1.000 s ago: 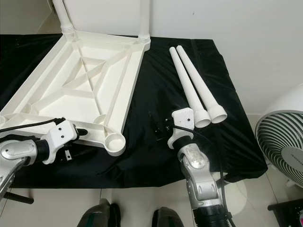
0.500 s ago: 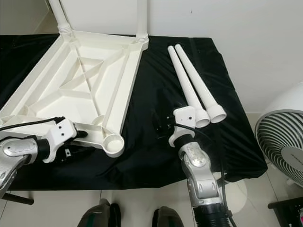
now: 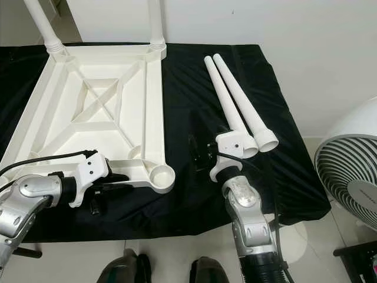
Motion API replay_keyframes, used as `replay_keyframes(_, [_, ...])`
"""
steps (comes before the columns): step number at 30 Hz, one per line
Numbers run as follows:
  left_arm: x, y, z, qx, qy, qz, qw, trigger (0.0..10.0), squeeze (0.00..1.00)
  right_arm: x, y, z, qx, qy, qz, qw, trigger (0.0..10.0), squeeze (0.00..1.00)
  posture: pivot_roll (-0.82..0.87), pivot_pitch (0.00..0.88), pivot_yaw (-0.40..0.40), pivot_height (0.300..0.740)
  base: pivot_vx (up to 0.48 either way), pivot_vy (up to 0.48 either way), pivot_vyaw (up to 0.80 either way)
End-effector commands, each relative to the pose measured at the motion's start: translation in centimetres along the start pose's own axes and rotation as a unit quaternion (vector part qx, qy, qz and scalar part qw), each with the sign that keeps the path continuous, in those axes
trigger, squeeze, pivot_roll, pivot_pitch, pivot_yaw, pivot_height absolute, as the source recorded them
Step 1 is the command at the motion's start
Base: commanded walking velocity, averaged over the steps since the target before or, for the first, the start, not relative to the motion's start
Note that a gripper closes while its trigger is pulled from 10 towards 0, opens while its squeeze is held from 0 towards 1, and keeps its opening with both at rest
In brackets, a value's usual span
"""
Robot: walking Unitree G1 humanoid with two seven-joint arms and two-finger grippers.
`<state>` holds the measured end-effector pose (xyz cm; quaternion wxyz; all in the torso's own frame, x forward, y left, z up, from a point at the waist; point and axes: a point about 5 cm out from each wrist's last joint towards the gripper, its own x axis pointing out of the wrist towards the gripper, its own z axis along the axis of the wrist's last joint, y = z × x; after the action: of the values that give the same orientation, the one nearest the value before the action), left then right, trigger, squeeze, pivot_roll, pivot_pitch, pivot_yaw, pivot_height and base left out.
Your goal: Building children table
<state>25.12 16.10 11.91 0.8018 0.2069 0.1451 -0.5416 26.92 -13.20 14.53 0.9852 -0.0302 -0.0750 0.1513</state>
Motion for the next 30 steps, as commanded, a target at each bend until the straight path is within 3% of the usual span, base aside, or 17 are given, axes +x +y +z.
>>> replay_keyframes(1, [0.9,-0.4,-0.3,-0.024,-0.006,0.026,0.999,1.9,0.00,0.2,0.1,0.0,0.001,0.002,-0.002,1.000,10.0,0.00,-0.06,0.087,0.045,0.740,0.000,0.000,0.00])
replay_keyframes(4, [2.2,0.0,1.3,-0.021,-0.043,0.078,0.996,1.9,0.00,0.6,0.2,0.2,0.001,-0.002,-0.004,1.000,10.0,0.00,-0.06,0.088,0.045,0.740,0.000,0.000,0.00])
replay_keyframes(5, [2.7,0.1,1.9,-0.019,-0.054,0.103,0.993,3.3,0.00,0.7,0.3,0.3,0.003,-0.004,-0.007,1.000,10.0,0.00,-0.06,0.088,0.044,0.740,0.000,0.000,0.00])
replay_keyframes(6, [2.7,0.1,1.9,-0.019,-0.054,0.103,0.993,3.3,0.00,0.7,0.3,0.3,0.003,-0.004,-0.007,1.000,10.0,0.00,-0.06,0.088,0.044,0.740,0.000,0.000,0.00])
replay_keyframes(7, [2.9,0.2,2.1,-0.019,-0.058,0.118,0.991,2.4,0.00,0.7,0.3,0.4,0.004,-0.005,-0.010,1.000,10.0,0.00,-0.06,0.089,0.044,0.740,0.000,0.000,0.00])
replay_keyframes(10, [3.2,0.0,2.3,-0.019,-0.061,0.128,0.990,2.6,0.00,0.7,0.3,0.4,0.006,-0.006,-0.014,1.000,10.0,0.00,-0.06,0.091,0.041,0.740,0.000,0.000,0.00])
replay_keyframes(11, [3.4,0.1,2.4,-0.021,-0.056,0.145,0.988,3.7,0.00,0.8,0.2,0.4,0.008,-0.006,-0.018,1.000,10.0,0.00,-0.06,0.092,0.040,0.740,0.000,0.000,0.00])
replay_keyframes(12, [3.5,-0.1,2.5,-0.024,-0.060,0.148,0.987,1.6,0.00,0.8,0.3,0.4,0.010,-0.006,-0.020,1.000,10.0,0.00,-0.06,0.093,0.039,0.740,0.000,0.000,0.00])
replay_keyframes(14, [3.5,-0.1,2.7,-0.025,-0.060,0.157,0.985,2.5,0.00,0.8,0.4,0.4,0.011,-0.006,-0.020,1.000,10.0,0.00,-0.06,0.096,0.036,0.740,0.000,0.000,0.00])
replay_keyframes(15, [3.6,-0.2,2.8,-0.026,-0.058,0.159,0.985,1.0,0.00,0.9,0.5,0.5,0.011,-0.006,-0.018,1.000,10.0,0.00,-0.06,0.098,0.035,0.740,0.000,0.000,0.00])
replay_keyframes(19, [3.6,-0.3,2.8,-0.019,-0.053,0.162,0.985,0.9,0.00,0.9,0.6,0.5,0.011,-0.007,-0.014,1.000,10.0,0.00,-0.05,0.100,0.033,0.740,0.000,0.000,0.00])
replay_keyframes(20, [3.7,-0.2,2.8,-0.022,-0.051,0.169,0.984,10.0,0.00,1.0,0.6,0.5,0.011,-0.007,-0.014,1.000,10.0,0.00,-0.05,0.102,0.032,0.740,0.000,0.000,0.00])
replay_keyframes(25, [4.1,-0.6,3.0,-0.026,-0.056,0.160,0.985,10.0,0.00,1.2,0.4,0.5,0.011,-0.006,-0.017,1.000,10.0,0.00,-0.05,0.103,0.030,0.740,0.000,0.000,0.00])
replay_keyframes(26, [4.3,-0.9,3.5,-0.039,-0.073,0.151,0.985,10.0,1.00,1.3,0.4,0.5,0.010,-0.005,-0.018,1.000,10.0,0.00,-0.05,0.102,0.029,0.740,0.000,0.000,0.00])
replay_keyframes(28, [4.5,-1.3,4.1,-0.039,-0.089,0.138,0.986,10.0,1.00,1.4,0.4,0.5,0.015,-0.005,-0.017,1.000,10.0,0.00,-0.05,0.102,0.026,0.740,0.000,0.000,0.00])
replay_keyframes(29, [4.7,-1.6,4.7,-0.040,-0.103,0.125,0.986,10.0,1.00,1.6,0.3,0.6,0.016,-0.006,-0.019,1.000,10.0,0.15,-0.05,0.103,0.025,0.740,0.000,0.000,0.00])
replay_keyframes(30, [4.9,-1.7,5.1,-0.037,-0.110,0.116,0.986,10.0,1.00,1.7,0.2,0.7,0.016,-0.006,-0.021,1.000,10.0,0.15,-0.05,0.101,0.023,0.740,0.000,0.000,0.00])
